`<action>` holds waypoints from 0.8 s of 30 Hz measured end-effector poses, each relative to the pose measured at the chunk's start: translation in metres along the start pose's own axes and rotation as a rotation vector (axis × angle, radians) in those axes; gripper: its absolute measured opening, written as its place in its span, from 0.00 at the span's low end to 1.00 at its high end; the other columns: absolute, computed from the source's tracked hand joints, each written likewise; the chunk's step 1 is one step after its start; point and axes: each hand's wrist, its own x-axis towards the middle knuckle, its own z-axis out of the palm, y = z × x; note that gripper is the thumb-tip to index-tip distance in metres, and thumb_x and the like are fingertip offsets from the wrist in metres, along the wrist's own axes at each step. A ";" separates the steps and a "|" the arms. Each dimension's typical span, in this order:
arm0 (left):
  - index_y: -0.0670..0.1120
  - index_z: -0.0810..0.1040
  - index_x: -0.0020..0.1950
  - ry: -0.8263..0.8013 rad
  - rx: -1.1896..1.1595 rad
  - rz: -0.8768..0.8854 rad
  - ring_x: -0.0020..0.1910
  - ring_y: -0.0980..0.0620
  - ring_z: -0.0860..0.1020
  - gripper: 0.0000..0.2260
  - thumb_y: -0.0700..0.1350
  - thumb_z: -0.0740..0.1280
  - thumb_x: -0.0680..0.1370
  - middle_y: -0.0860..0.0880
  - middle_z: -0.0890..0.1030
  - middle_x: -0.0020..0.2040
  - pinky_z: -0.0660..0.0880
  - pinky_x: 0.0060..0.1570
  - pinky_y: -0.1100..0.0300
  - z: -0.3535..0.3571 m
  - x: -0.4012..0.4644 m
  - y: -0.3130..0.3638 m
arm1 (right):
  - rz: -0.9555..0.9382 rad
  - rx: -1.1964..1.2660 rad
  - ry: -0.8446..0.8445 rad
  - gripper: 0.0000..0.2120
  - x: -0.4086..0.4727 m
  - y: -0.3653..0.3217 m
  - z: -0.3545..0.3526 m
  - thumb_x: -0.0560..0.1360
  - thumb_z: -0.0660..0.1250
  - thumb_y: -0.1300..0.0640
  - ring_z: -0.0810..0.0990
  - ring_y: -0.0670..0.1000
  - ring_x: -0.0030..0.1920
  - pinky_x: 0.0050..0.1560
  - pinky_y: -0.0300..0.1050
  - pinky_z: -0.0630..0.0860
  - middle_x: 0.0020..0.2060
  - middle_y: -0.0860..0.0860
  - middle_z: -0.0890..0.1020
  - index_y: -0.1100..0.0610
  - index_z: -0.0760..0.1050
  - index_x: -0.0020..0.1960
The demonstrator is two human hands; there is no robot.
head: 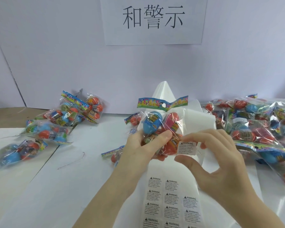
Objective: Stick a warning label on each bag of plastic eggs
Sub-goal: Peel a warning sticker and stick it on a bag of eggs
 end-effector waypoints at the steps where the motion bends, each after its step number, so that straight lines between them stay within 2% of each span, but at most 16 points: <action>1: 0.47 0.81 0.43 -0.010 0.010 0.007 0.29 0.59 0.77 0.14 0.53 0.70 0.63 0.51 0.83 0.34 0.72 0.28 0.70 0.000 0.000 -0.001 | -0.006 -0.015 0.003 0.13 0.000 0.000 0.000 0.68 0.67 0.48 0.68 0.43 0.42 0.45 0.43 0.68 0.39 0.45 0.77 0.55 0.79 0.46; 3: 0.47 0.81 0.46 -0.022 0.045 0.005 0.31 0.57 0.79 0.17 0.55 0.73 0.63 0.50 0.84 0.37 0.73 0.31 0.68 0.000 0.000 -0.002 | -0.018 -0.032 0.009 0.13 0.000 0.000 0.000 0.68 0.67 0.48 0.69 0.44 0.41 0.45 0.43 0.68 0.39 0.45 0.76 0.56 0.79 0.46; 5: 0.48 0.81 0.47 -0.020 0.082 -0.003 0.32 0.55 0.79 0.16 0.56 0.75 0.66 0.49 0.85 0.38 0.74 0.34 0.67 -0.001 0.001 -0.005 | -0.036 -0.058 0.013 0.14 0.000 0.001 0.000 0.68 0.67 0.48 0.69 0.45 0.41 0.45 0.43 0.67 0.39 0.44 0.76 0.57 0.80 0.46; 8: 0.49 0.81 0.47 -0.016 0.087 -0.017 0.32 0.55 0.80 0.15 0.55 0.70 0.65 0.49 0.85 0.39 0.75 0.37 0.65 -0.001 0.001 -0.006 | -0.053 -0.101 0.024 0.14 0.000 0.002 0.000 0.69 0.67 0.48 0.70 0.47 0.41 0.45 0.43 0.66 0.40 0.44 0.75 0.57 0.81 0.46; 13: 0.48 0.80 0.49 -0.021 0.132 0.003 0.33 0.56 0.80 0.24 0.61 0.72 0.60 0.51 0.84 0.37 0.75 0.42 0.61 0.001 0.000 -0.005 | -0.041 -0.166 0.025 0.15 -0.002 0.005 0.000 0.70 0.66 0.47 0.71 0.49 0.41 0.44 0.44 0.66 0.38 0.48 0.79 0.57 0.82 0.46; 15: 0.48 0.80 0.49 0.002 0.172 0.023 0.32 0.58 0.79 0.25 0.60 0.75 0.58 0.53 0.83 0.34 0.74 0.37 0.68 0.001 -0.002 -0.004 | -0.038 -0.185 0.027 0.14 -0.003 0.005 0.000 0.70 0.66 0.47 0.70 0.49 0.40 0.43 0.41 0.63 0.37 0.49 0.79 0.56 0.82 0.47; 17: 0.47 0.80 0.47 0.030 0.139 0.040 0.29 0.59 0.78 0.19 0.52 0.79 0.61 0.53 0.82 0.32 0.70 0.29 0.73 0.002 -0.004 -0.003 | -0.011 -0.163 0.031 0.15 -0.003 0.003 0.000 0.69 0.66 0.46 0.71 0.49 0.39 0.43 0.42 0.64 0.36 0.49 0.78 0.54 0.82 0.49; 20: 0.46 0.80 0.42 0.071 0.014 0.051 0.25 0.59 0.77 0.07 0.41 0.75 0.67 0.52 0.81 0.30 0.68 0.24 0.74 0.003 -0.003 -0.001 | 0.085 -0.017 0.031 0.15 -0.001 -0.003 -0.002 0.67 0.67 0.43 0.71 0.45 0.38 0.44 0.41 0.67 0.36 0.45 0.76 0.45 0.77 0.52; 22: 0.45 0.80 0.41 0.068 -0.033 0.067 0.25 0.59 0.77 0.07 0.41 0.75 0.65 0.52 0.81 0.29 0.68 0.23 0.73 0.003 -0.003 0.001 | 0.226 0.138 0.057 0.17 0.001 -0.007 -0.004 0.65 0.70 0.41 0.71 0.43 0.38 0.42 0.32 0.67 0.38 0.44 0.76 0.42 0.76 0.52; 24: 0.43 0.81 0.41 0.048 -0.048 0.087 0.26 0.59 0.77 0.13 0.45 0.77 0.60 0.51 0.81 0.29 0.69 0.25 0.72 0.004 -0.004 0.002 | 0.411 0.287 0.082 0.23 0.002 -0.011 -0.005 0.60 0.76 0.39 0.74 0.44 0.37 0.41 0.29 0.67 0.40 0.45 0.77 0.41 0.75 0.52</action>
